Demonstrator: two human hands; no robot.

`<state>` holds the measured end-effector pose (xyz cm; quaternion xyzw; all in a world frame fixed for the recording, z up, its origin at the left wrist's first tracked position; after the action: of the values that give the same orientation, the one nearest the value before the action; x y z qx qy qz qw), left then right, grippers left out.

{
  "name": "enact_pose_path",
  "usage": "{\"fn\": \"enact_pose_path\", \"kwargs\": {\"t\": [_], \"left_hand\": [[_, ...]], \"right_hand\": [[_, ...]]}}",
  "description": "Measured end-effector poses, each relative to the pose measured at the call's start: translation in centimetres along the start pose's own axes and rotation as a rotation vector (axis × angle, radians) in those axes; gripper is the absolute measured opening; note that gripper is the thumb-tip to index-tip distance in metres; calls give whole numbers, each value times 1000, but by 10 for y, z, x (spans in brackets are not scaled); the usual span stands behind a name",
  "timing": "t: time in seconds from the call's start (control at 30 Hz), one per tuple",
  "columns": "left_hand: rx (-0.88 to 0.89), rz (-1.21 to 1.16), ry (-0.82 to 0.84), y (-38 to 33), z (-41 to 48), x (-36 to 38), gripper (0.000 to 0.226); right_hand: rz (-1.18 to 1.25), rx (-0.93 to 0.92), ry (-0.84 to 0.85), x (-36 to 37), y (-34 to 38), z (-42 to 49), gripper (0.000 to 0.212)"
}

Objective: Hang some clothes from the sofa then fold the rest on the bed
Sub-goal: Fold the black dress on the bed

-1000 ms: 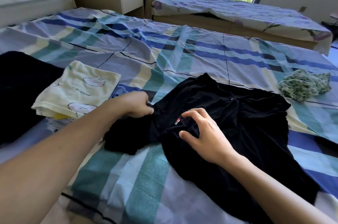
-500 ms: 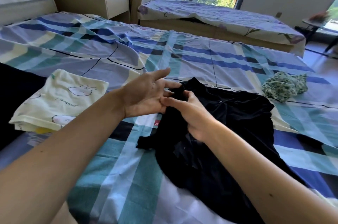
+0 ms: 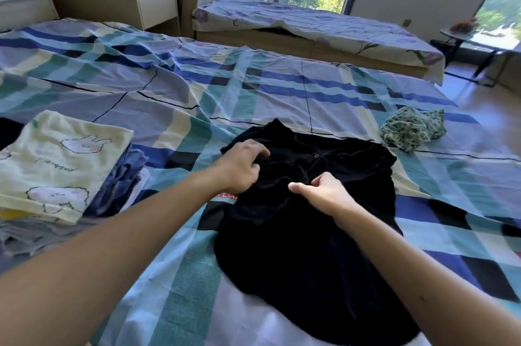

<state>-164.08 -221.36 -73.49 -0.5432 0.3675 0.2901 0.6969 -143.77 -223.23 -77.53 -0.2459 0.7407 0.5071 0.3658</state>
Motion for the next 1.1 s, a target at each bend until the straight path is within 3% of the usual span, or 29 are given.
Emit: {"fn": "enact_pose_path", "kwargs": {"t": [0.07, 0.17, 0.3, 0.4, 0.5, 0.57, 0.63, 0.77, 0.87, 0.93, 1.1], "left_hand": [[18, 84, -7, 5, 22, 7, 50], [-6, 214, 83, 21, 43, 21, 53], [26, 404, 154, 33, 54, 27, 32], [77, 432, 217, 45, 61, 25, 24], [135, 448, 237, 56, 63, 23, 28], [156, 417, 206, 58, 67, 18, 19], [120, 287, 183, 56, 73, 12, 8], [68, 142, 120, 44, 89, -6, 19], [89, 230, 69, 27, 102, -12, 30], [130, 326, 41, 14, 112, -12, 41], [206, 525, -6, -7, 134, -2, 30]], "right_hand": [[-86, -18, 0, 4, -2, -3, 65], [-120, -16, -12, 4, 1, 0, 39], [228, 26, 20, -11, -3, 6, 9], [602, 165, 130, -18, -19, 8, 34], [749, 319, 127, -21, -44, 9, 22], [663, 276, 150, -23, -52, 7, 9], [399, 89, 170, -27, -57, 10, 12], [-88, -134, 54, -44, -72, 12, 21], [-428, -194, -18, -63, -81, 5, 33], [-432, -186, 76, -69, -88, 0, 37], [294, -129, 733, -75, -79, -43, 39]]}}
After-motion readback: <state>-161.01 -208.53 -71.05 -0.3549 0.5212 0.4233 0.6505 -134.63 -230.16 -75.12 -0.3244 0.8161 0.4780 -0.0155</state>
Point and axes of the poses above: each hand's wrist, its own z-axis towards the middle knuckle, its own x-axis out of the palm, y = z × x, the point moved 7 cm from there along z, towards the middle knuckle, and after that the axes turned 9 degrees about -y, right-handed, at the moved point
